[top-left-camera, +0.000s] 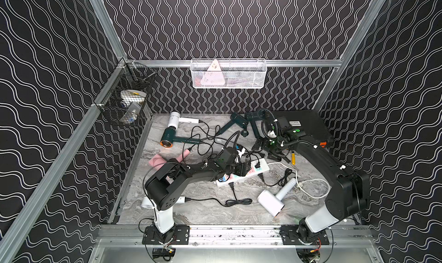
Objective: Charge the blow dryers
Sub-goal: Pick up the plug from the center of the board.
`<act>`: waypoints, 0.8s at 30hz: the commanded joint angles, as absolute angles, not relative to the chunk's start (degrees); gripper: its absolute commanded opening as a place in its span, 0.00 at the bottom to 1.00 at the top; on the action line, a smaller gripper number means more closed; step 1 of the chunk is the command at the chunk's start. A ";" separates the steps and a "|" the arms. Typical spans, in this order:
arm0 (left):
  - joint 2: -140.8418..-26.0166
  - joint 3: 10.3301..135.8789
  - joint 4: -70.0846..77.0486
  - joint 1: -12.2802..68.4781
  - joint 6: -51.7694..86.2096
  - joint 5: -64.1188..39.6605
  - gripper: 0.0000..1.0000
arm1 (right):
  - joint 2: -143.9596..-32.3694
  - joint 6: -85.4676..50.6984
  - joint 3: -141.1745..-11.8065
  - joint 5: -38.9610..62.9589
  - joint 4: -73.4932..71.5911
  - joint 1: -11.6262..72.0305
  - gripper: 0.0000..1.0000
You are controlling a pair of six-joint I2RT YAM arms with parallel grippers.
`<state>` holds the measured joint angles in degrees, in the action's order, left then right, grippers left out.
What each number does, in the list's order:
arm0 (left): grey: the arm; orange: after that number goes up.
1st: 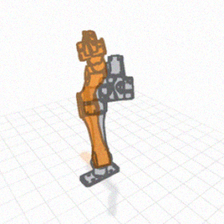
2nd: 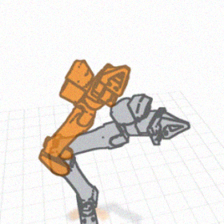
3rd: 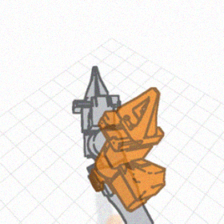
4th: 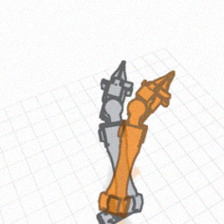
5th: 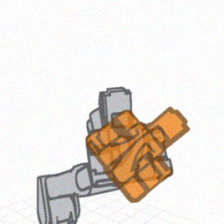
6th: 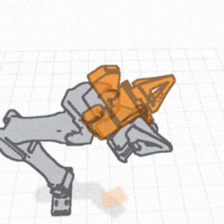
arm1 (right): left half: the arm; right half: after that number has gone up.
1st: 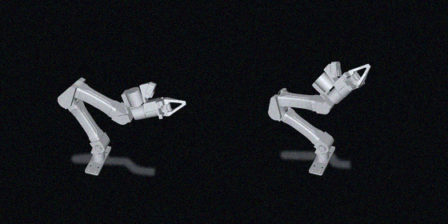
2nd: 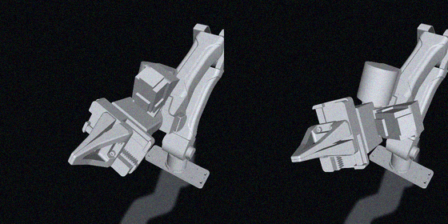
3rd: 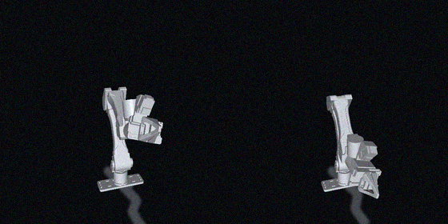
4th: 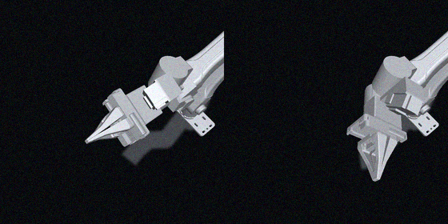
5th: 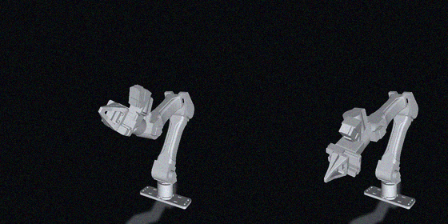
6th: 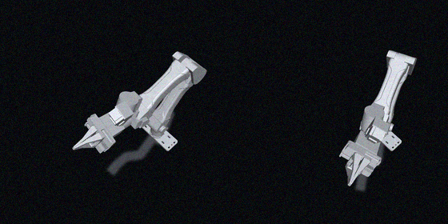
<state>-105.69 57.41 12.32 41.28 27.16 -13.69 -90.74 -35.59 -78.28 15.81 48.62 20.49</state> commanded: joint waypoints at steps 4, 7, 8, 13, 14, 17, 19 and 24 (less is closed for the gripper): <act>-110.42 65.12 4.43 42.19 25.25 -10.47 0.51 | -88.34 -37.18 -76.73 16.88 47.96 19.62 0.99; -112.16 66.71 3.08 42.19 24.64 -9.65 0.49 | -87.37 -36.57 -76.23 16.71 48.18 19.42 0.99; -112.61 66.95 3.16 42.19 24.61 -9.96 0.48 | -86.99 -36.45 -75.82 16.70 47.80 19.40 0.99; -113.00 66.22 4.33 42.28 24.54 -10.23 0.30 | -85.78 -36.20 -73.54 18.00 45.34 19.01 0.99; -112.74 65.75 4.84 42.28 24.53 -10.28 0.24 | -85.70 -35.54 -73.27 18.63 44.83 19.03 0.99; -110.82 63.56 6.37 42.28 24.04 -10.42 0.07 | -85.97 -34.66 -72.27 22.08 42.45 18.99 0.99; -108.50 61.07 8.21 42.28 23.34 -10.30 0.02 | -87.37 -34.49 -72.65 24.81 42.53 18.90 0.99; -101.39 53.34 13.61 42.28 20.89 -10.12 0.00 | -92.89 -34.04 -75.14 33.13 44.28 19.04 0.84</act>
<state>-103.92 55.77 10.09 42.35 23.81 -10.48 -91.35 -34.70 -74.26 27.05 44.25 18.96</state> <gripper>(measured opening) 0.153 0.856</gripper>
